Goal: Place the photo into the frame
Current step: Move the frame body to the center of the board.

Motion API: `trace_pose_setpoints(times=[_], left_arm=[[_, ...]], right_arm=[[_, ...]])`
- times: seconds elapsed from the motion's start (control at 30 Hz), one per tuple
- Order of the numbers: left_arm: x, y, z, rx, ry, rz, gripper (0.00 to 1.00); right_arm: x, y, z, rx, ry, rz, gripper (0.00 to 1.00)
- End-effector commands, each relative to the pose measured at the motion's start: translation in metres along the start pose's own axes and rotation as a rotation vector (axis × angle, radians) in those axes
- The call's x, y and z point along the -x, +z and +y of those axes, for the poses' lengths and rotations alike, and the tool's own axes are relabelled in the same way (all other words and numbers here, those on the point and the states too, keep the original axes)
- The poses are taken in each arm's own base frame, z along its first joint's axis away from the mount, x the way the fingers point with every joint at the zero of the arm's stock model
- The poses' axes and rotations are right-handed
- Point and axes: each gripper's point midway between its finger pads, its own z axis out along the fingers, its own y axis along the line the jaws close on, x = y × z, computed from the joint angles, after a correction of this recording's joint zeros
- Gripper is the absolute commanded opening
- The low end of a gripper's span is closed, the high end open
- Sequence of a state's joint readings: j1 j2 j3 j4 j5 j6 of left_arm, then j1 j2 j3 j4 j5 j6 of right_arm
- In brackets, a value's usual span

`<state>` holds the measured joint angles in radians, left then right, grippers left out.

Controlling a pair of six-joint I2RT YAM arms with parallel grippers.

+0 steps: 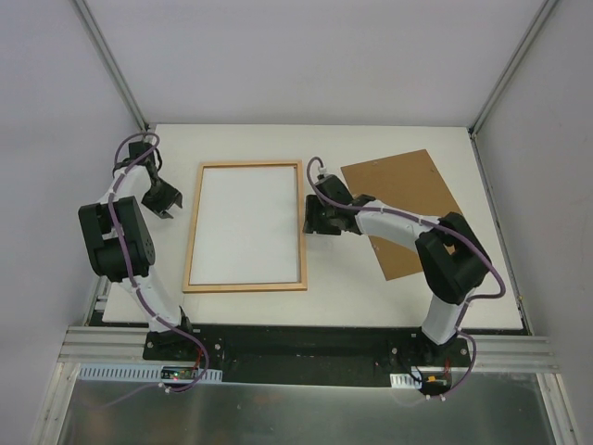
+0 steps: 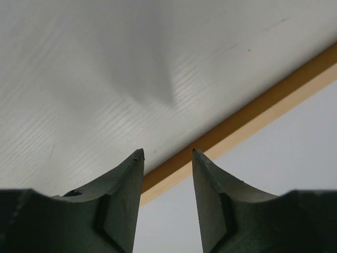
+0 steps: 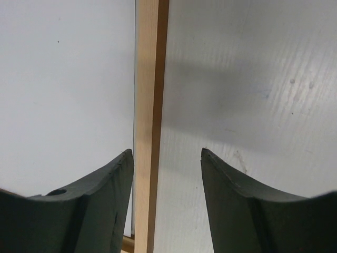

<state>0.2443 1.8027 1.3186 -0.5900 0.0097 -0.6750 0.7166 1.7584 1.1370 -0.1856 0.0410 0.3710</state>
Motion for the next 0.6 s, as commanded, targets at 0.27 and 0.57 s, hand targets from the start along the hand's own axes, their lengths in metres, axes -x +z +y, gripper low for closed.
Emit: trace_pose_setpoints(times=[0.27,0.57], left_arm=[[-0.018,0.036,0.032,0.16,-0.035,0.077,0.25],[-0.033,0.042,0.035,0.179,-0.021,0.1,0.21]], right_arm=[[0.007,0.025,0.01,-0.071,-0.102,0.041,0.55],[0.0,0.033,0.011,-0.129,-0.139,0.056,0.37]])
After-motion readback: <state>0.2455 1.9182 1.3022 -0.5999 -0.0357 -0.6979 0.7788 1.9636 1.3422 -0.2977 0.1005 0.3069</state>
